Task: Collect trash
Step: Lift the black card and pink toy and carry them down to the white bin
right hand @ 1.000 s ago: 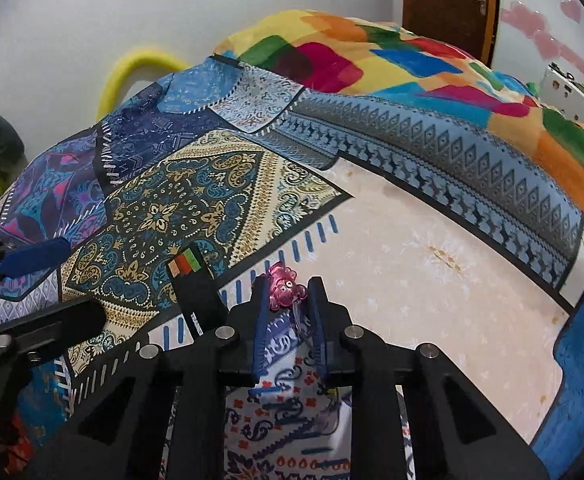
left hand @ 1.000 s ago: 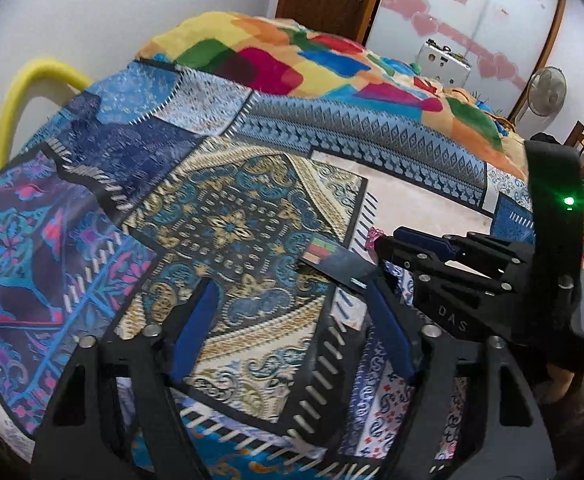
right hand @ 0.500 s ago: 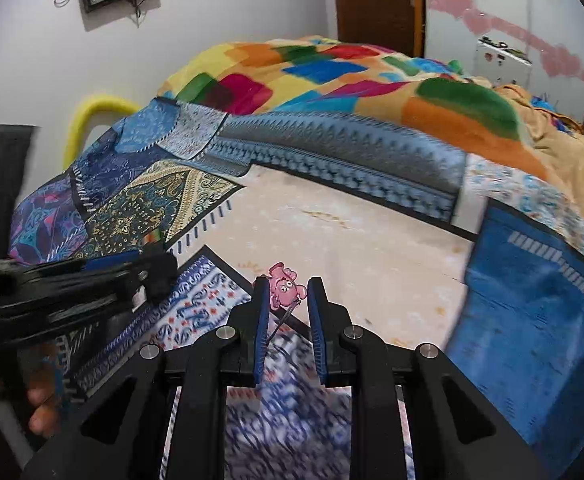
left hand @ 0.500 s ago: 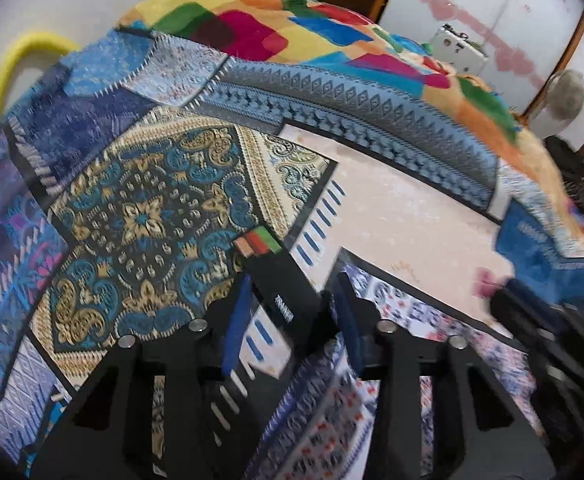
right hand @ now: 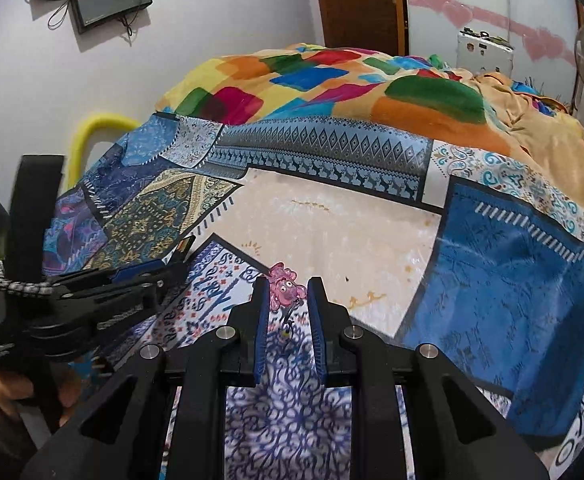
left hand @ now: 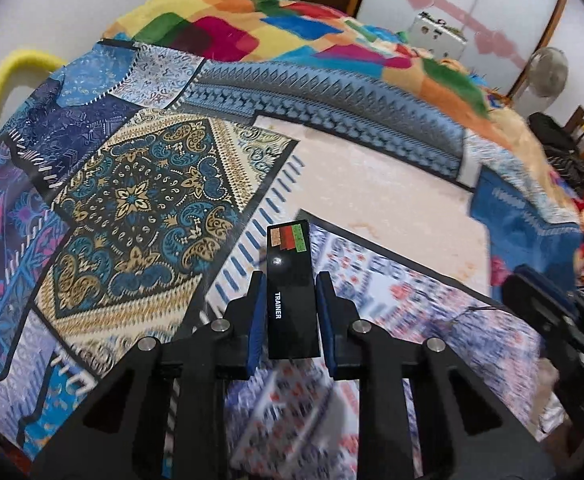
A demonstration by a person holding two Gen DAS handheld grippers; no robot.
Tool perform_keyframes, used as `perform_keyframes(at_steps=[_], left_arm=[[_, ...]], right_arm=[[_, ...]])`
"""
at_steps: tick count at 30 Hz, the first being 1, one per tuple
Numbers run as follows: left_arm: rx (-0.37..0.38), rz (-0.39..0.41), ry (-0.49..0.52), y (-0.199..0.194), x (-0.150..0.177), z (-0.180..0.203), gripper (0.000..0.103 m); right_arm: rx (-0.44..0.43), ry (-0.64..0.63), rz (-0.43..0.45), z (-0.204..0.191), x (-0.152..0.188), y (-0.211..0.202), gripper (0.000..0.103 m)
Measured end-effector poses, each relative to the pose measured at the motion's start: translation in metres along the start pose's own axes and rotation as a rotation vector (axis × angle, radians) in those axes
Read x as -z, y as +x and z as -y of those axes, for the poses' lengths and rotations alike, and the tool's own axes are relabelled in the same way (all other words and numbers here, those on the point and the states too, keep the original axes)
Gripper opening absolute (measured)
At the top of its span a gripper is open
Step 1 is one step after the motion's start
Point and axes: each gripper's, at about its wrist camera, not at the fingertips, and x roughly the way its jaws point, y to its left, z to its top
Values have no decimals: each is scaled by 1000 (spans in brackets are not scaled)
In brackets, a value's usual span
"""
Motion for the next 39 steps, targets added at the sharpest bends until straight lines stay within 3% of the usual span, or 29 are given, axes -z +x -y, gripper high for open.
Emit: perform_keyframes(at_steps=[9, 11, 14, 19, 23, 25, 26, 27, 29, 33, 34, 36, 39], left_arm=[[44, 103, 66, -108, 5, 15, 24], [42, 131, 89, -134, 9, 18, 24], [24, 177, 123, -175, 19, 21, 24], [-12, 210, 145, -217, 37, 14, 24], [-21, 215, 130, -235, 49, -1, 24], [-25, 219, 120, -241, 53, -8, 24], [-28, 222, 114, -243, 55, -13, 24], [-33, 226, 110, -244, 56, -17, 24], [-35, 234, 97, -243, 57, -26, 24], [-32, 235, 52, -231, 57, -45, 24], [-29, 236, 39, -226, 57, -51, 24], [-28, 235, 23, -216, 58, -59, 24], [-27, 228, 4, -200, 58, -69, 24]], right_arm=[[-5, -4, 41, -25, -8, -60, 17], [-10, -14, 49, -35, -12, -79, 2], [-14, -33, 71, -54, -15, -106, 2], [25, -66, 77, -74, -11, -119, 2], [-8, -44, 28, -69, -5, -113, 3], [-38, -25, -15, -65, -2, -107, 9], [-51, -16, -38, -64, -1, -101, 20], [-58, -8, -59, -62, 0, -94, 40], [-37, -6, -56, -59, 4, -83, 56], [26, -35, -68, -60, 10, -60, 56], [30, -24, -93, -55, 14, -35, 56], [25, -16, -102, -53, 16, -28, 56], [14, 13, -141, -45, 19, 13, 56]])
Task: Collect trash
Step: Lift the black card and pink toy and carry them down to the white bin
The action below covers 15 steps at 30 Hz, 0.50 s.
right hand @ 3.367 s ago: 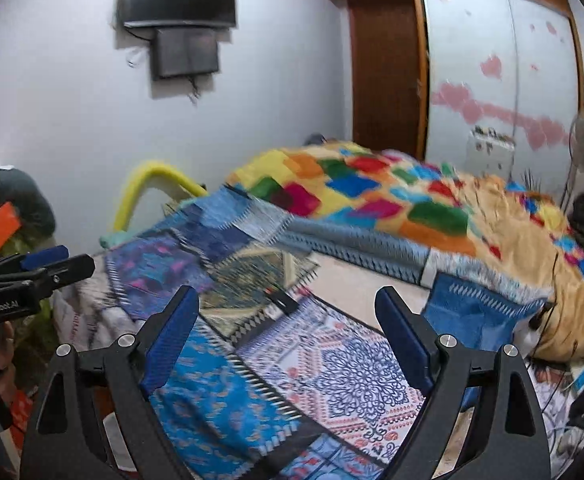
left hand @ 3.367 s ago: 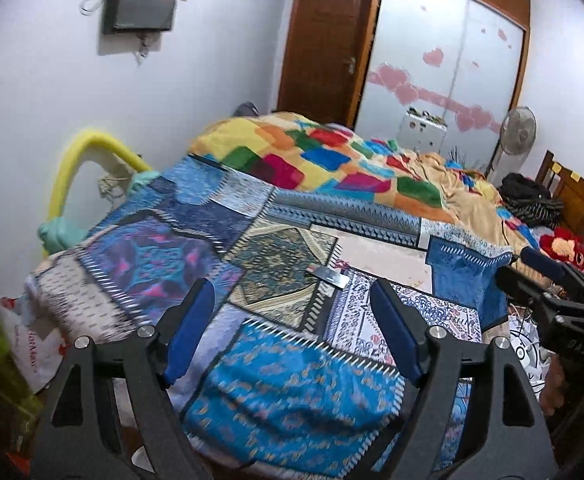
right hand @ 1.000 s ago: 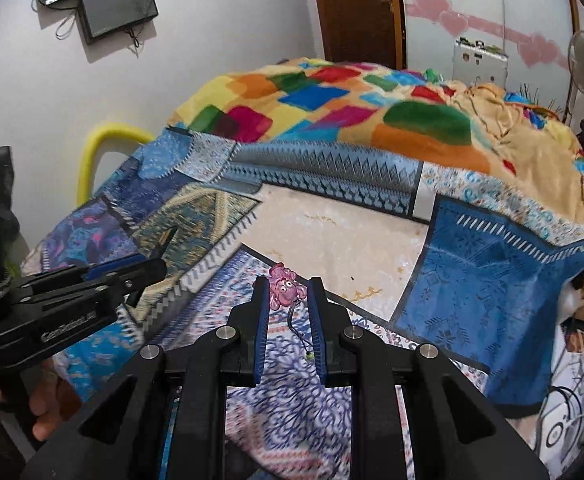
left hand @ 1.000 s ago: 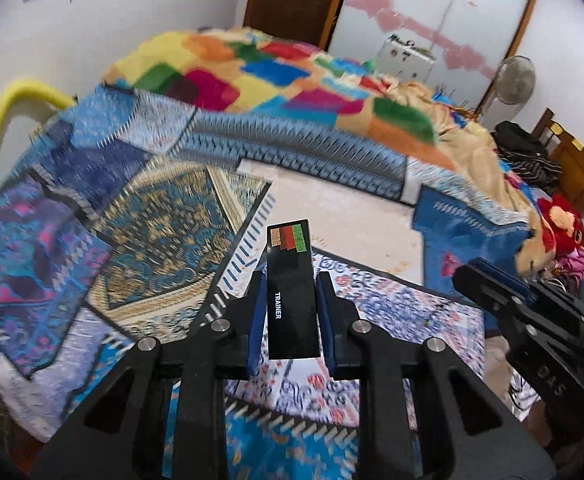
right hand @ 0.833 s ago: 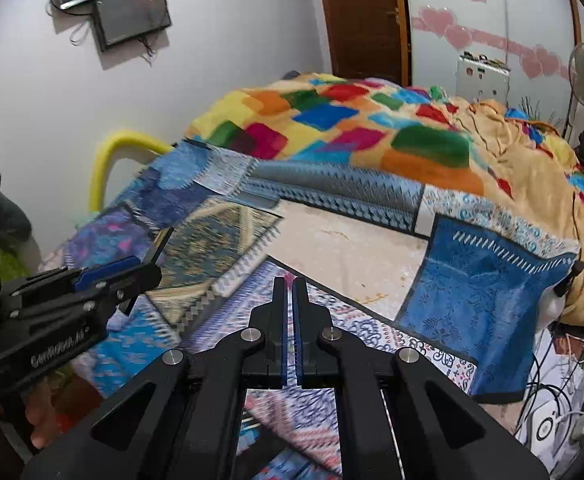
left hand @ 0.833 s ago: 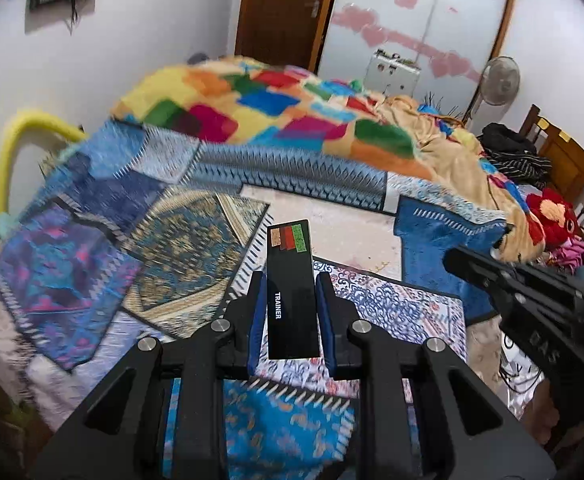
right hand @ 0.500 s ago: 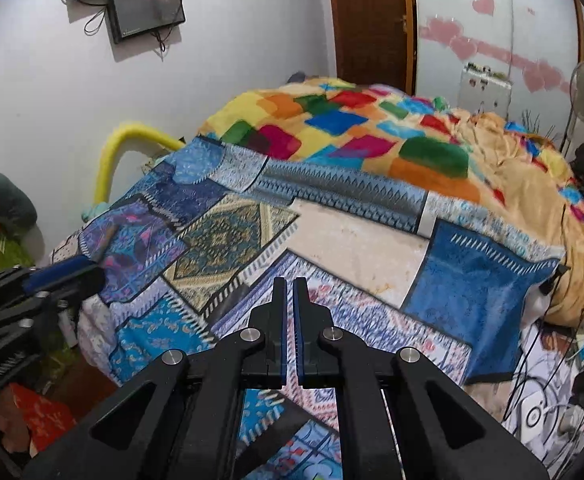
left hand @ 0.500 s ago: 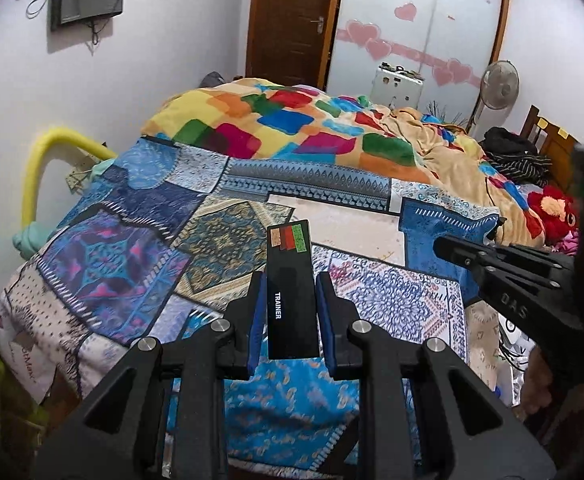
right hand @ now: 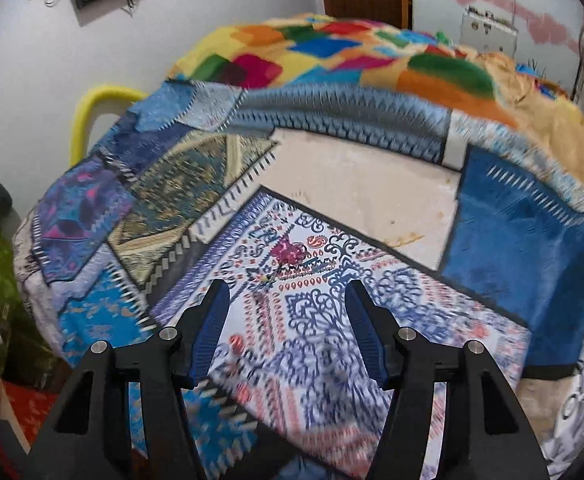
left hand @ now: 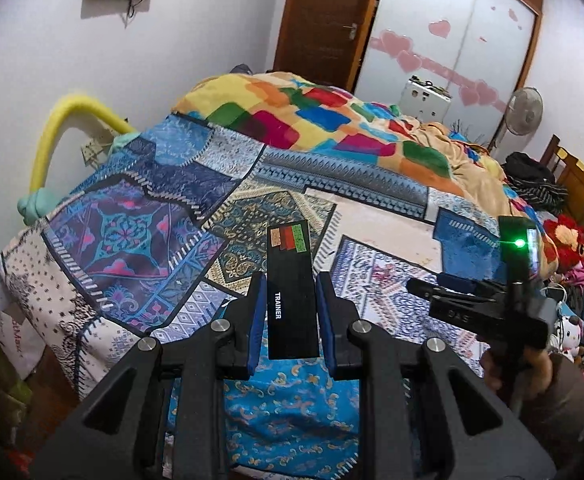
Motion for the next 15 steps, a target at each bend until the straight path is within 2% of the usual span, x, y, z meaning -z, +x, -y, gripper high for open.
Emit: perform_keyframes(at_steps=[4, 8, 10, 13, 15], left_arm=[[-4, -18, -7, 24, 5, -9, 24], [7, -33, -16, 41, 9, -15, 24], [9, -36, -18, 46, 10, -17, 24], [17, -39, -28, 48, 12, -20, 24], [19, -38, -37, 48, 13, -22, 24]], right_arm=[[43, -42, 3, -7, -6, 32, 55], [83, -109, -2, -17, -8, 53, 46], [128, -155, 22, -23, -7, 57, 44], [95, -177, 25, -29, -7, 56, 25], [104, -172, 22, -28, -7, 56, 26]])
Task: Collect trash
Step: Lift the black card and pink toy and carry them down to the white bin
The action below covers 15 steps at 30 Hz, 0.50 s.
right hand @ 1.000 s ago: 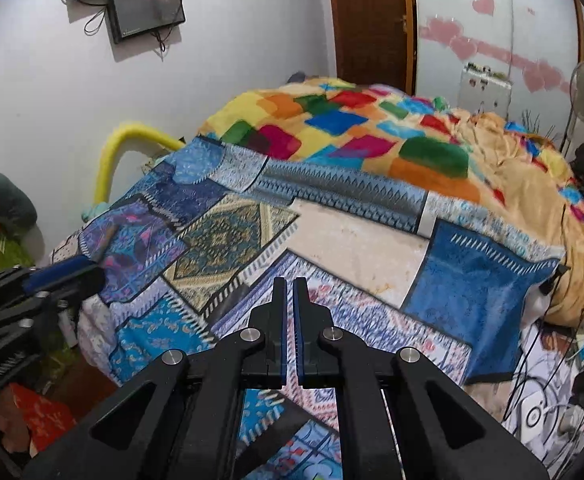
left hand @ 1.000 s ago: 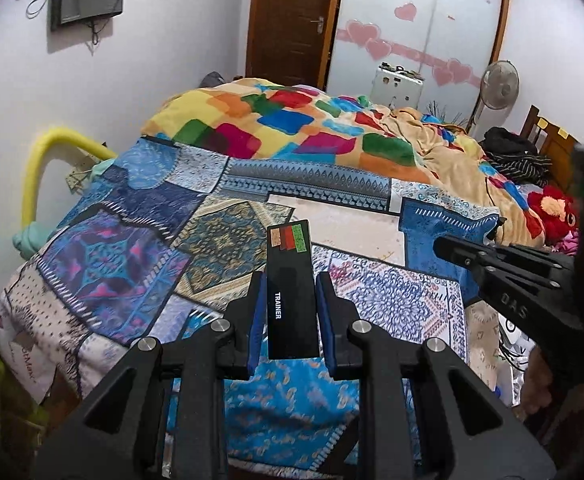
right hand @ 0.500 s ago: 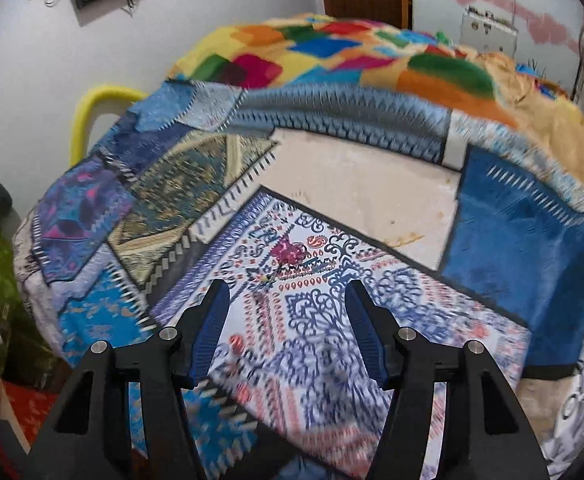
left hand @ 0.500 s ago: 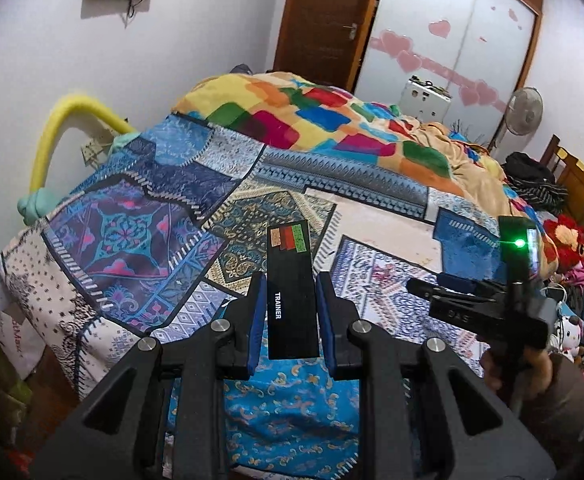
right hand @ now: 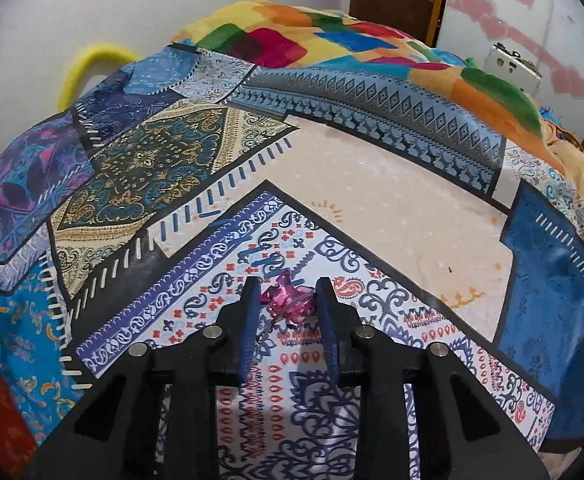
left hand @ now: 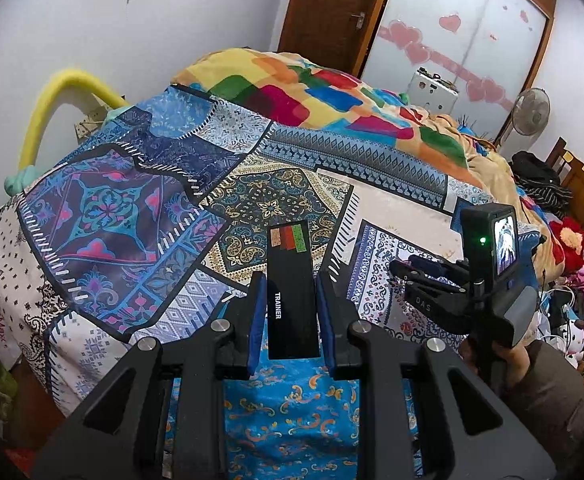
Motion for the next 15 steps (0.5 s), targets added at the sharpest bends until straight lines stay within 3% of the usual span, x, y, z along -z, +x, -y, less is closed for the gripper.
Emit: perform_keyframes(at_steps=[7, 15], left_arm=[[11, 19, -10, -21, -1, 0, 24], [-8, 65, -11, -79, -1, -5, 24]], right_arm=[[-34, 48, -26, 6, 3, -17, 25], [-67, 52, 40, -13, -6, -83, 25]])
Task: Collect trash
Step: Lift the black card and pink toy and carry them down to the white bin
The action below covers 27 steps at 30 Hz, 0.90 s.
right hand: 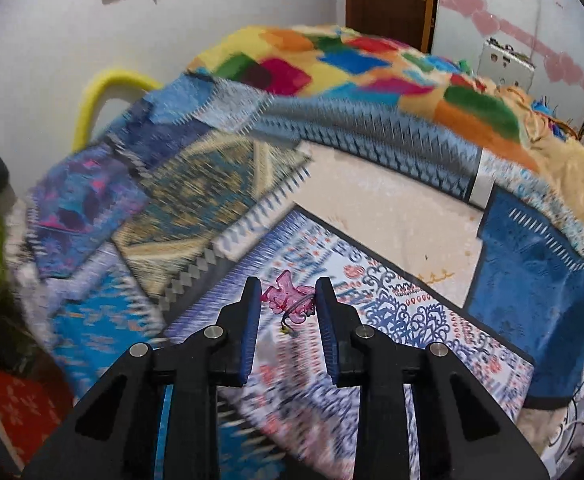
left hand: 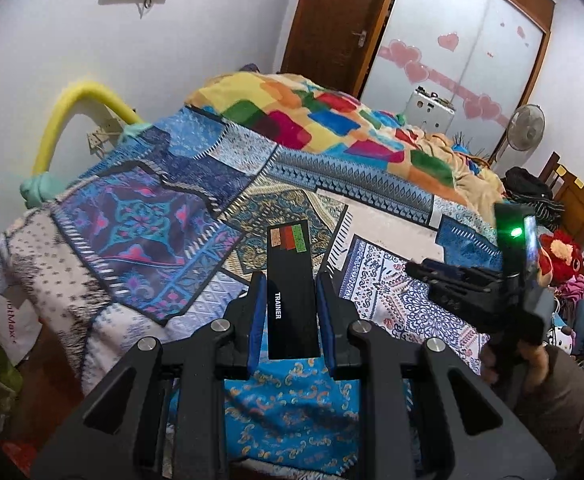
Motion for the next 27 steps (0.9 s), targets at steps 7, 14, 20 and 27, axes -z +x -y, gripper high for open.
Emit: perform_keyframes(at_steps=[7, 14, 20, 27], left_arm=[[-26, 53, -15, -72, 5, -16, 24], [-83, 95, -31, -142, 25, -45, 24], [-115, 104, -72, -182, 53, -77, 24], [-164, 37, -116, -192, 96, -113, 24]], right_arm=[[-70, -38, 130, -64, -14, -99, 25], [-143, -95, 193, -124, -7, -154, 25], [-218, -143, 188, -181, 16, -176, 25], [-287, -190, 127, -233, 46, -166, 25]])
